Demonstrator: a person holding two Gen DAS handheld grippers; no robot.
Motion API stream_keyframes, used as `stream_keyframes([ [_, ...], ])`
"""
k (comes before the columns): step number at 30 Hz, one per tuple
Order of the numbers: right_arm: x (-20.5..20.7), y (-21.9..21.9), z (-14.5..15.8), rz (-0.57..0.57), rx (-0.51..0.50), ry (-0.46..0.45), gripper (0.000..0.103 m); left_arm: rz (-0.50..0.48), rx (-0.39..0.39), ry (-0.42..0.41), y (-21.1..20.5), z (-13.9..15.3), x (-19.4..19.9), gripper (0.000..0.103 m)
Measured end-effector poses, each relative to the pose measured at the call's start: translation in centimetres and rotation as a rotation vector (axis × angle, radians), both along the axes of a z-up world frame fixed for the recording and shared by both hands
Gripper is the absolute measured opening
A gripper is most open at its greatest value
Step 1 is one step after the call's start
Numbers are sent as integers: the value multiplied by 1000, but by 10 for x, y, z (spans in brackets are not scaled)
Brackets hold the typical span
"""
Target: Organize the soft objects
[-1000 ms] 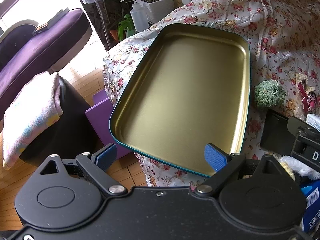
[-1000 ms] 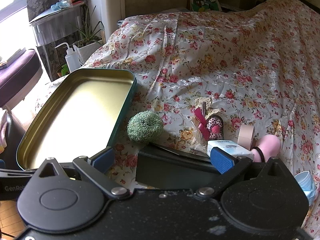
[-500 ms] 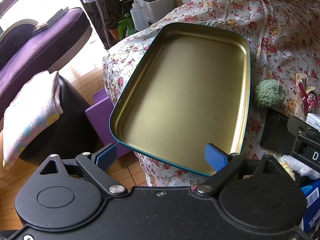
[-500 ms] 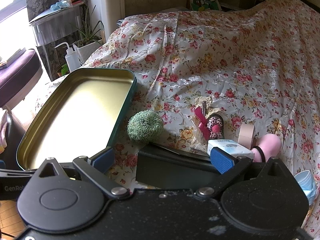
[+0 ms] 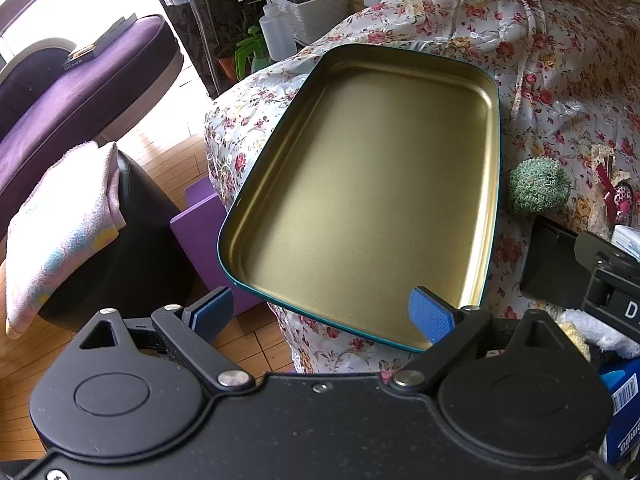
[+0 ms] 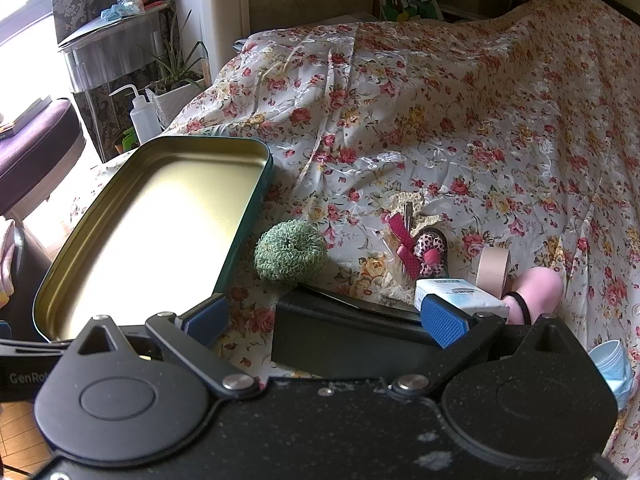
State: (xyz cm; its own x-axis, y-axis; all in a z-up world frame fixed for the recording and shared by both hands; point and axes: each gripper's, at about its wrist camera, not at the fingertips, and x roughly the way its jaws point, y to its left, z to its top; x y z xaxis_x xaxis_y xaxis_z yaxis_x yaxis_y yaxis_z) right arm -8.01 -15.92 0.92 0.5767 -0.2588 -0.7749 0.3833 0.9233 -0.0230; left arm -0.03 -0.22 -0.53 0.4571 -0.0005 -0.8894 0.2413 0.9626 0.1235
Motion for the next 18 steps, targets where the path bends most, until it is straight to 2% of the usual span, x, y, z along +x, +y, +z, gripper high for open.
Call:
stream_keyframes([
  [18,0,0,-1,2,3,-3,102,0,0,6,0,-1,0,92],
])
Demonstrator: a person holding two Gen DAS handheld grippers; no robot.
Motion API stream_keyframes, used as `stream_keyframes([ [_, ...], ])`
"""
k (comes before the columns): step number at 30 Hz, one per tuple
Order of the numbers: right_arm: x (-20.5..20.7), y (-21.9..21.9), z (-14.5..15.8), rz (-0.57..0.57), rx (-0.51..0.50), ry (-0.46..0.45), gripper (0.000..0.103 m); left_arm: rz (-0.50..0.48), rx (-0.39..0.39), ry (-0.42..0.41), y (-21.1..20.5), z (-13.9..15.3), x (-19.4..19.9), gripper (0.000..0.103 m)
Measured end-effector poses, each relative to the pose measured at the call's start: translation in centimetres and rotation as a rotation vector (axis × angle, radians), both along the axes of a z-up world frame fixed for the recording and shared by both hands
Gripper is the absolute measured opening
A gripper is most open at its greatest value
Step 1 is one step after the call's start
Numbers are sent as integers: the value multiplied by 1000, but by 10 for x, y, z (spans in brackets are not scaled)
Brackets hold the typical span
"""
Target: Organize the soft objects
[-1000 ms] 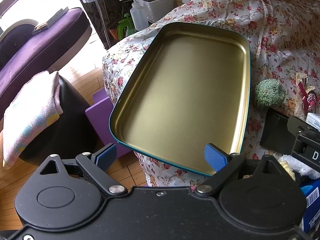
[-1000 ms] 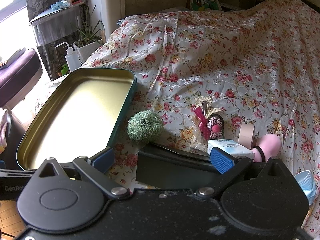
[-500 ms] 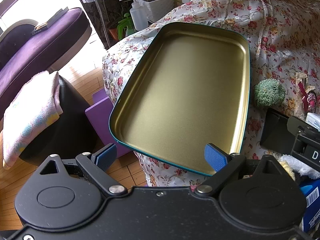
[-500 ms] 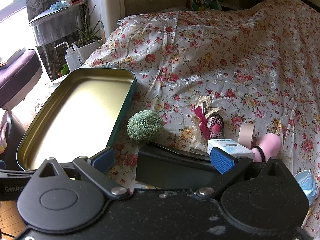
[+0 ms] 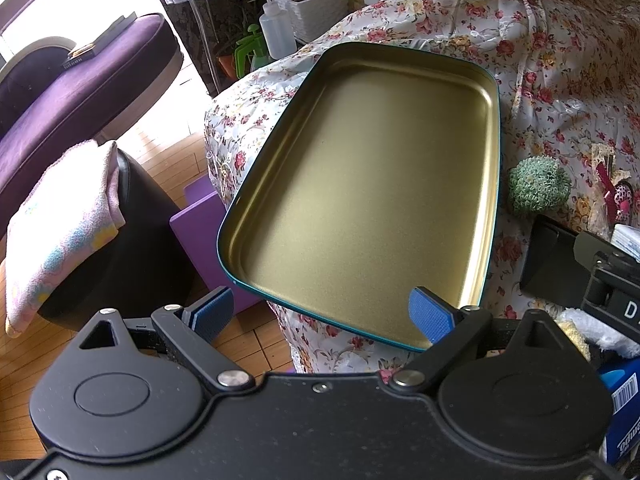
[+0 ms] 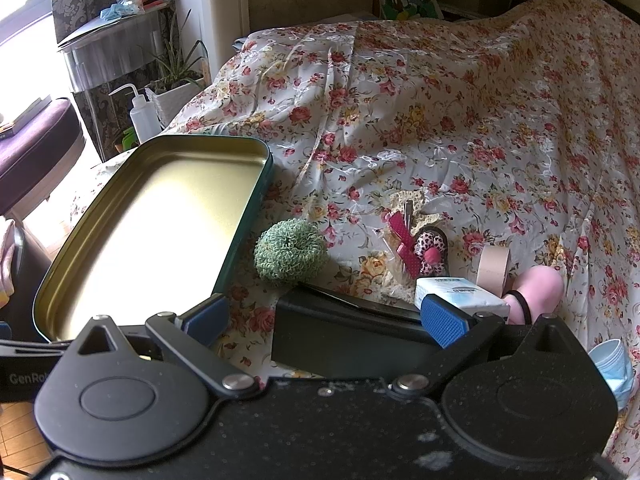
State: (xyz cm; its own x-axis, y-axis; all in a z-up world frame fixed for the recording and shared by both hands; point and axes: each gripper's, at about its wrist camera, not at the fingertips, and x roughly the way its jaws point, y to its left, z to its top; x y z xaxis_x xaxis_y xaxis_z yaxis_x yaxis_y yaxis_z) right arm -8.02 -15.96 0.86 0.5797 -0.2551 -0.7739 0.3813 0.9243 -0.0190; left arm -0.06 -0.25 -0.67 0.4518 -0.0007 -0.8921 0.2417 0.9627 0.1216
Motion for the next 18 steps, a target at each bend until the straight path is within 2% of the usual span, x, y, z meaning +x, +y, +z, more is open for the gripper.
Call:
stream_keyframes([
  [18,-4,-5,7,-10,11,-36,102,-6,-21,-33,-2,6,-1,92],
])
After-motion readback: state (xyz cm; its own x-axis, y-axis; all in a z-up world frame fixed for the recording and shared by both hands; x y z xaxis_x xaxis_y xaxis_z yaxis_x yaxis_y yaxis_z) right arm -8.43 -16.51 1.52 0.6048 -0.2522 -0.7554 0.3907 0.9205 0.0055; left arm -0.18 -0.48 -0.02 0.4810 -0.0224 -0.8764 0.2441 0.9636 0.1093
